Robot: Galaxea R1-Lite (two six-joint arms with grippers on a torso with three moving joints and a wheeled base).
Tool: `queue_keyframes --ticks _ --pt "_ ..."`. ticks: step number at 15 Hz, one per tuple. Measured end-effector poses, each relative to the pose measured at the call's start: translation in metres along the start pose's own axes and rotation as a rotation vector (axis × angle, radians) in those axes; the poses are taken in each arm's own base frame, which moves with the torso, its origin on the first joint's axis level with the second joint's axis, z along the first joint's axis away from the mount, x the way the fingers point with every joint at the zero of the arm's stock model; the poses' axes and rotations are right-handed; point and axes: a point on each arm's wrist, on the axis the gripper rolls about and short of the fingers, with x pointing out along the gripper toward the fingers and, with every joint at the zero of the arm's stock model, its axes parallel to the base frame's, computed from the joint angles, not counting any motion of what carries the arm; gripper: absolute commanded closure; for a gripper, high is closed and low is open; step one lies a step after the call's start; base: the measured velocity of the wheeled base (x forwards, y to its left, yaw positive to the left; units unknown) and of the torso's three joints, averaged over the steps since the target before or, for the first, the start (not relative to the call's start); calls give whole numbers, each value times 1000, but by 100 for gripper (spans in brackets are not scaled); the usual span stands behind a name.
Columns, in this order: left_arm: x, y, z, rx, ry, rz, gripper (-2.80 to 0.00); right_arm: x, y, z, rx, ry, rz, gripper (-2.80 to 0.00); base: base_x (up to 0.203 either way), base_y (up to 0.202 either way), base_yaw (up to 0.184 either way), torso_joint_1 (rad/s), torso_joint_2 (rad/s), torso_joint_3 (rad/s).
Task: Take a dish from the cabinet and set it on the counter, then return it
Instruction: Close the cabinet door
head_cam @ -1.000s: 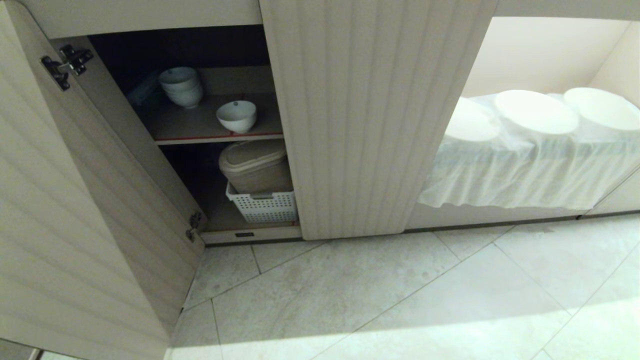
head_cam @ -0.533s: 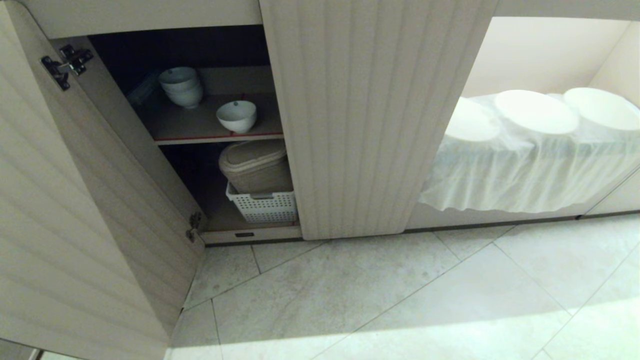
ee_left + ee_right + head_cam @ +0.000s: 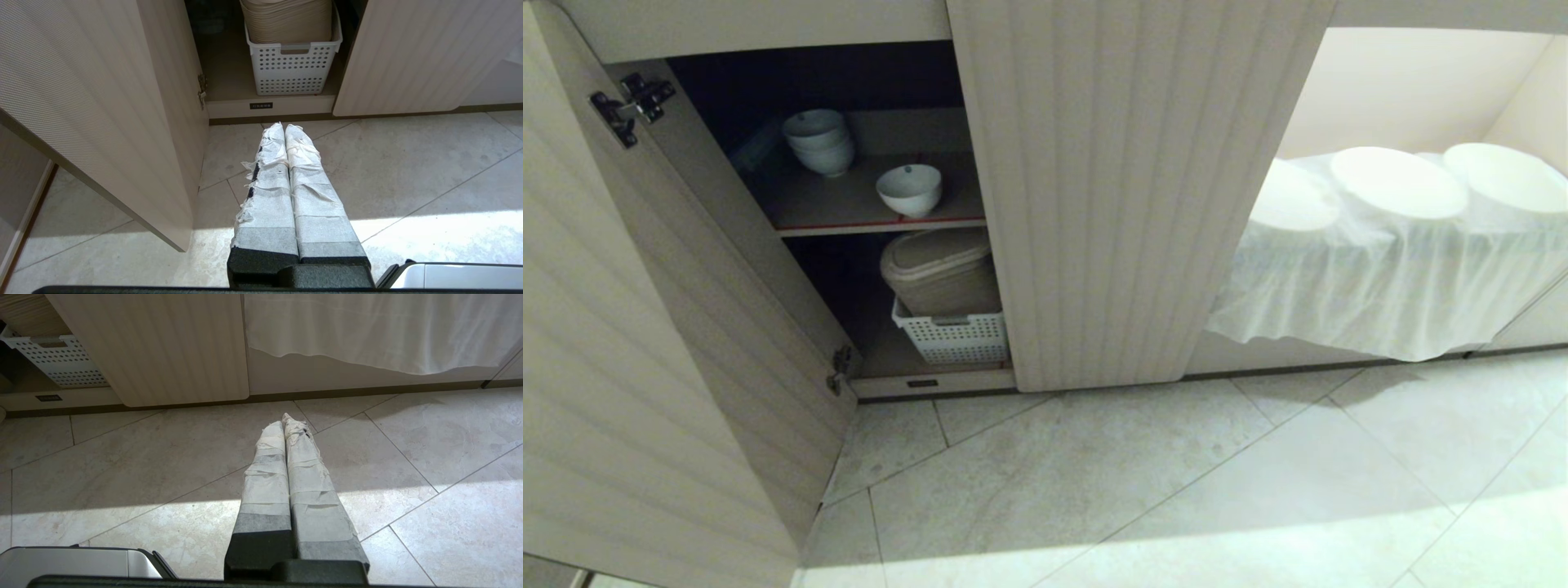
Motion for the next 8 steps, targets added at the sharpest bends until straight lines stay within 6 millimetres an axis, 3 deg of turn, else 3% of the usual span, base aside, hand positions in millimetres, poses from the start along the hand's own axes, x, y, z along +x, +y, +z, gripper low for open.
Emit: queue_keyframes --ticks 8 --pt "0 0 0 0 0 0 0 0 0 0 0 0 1 0 0 0 0 0 0 0"
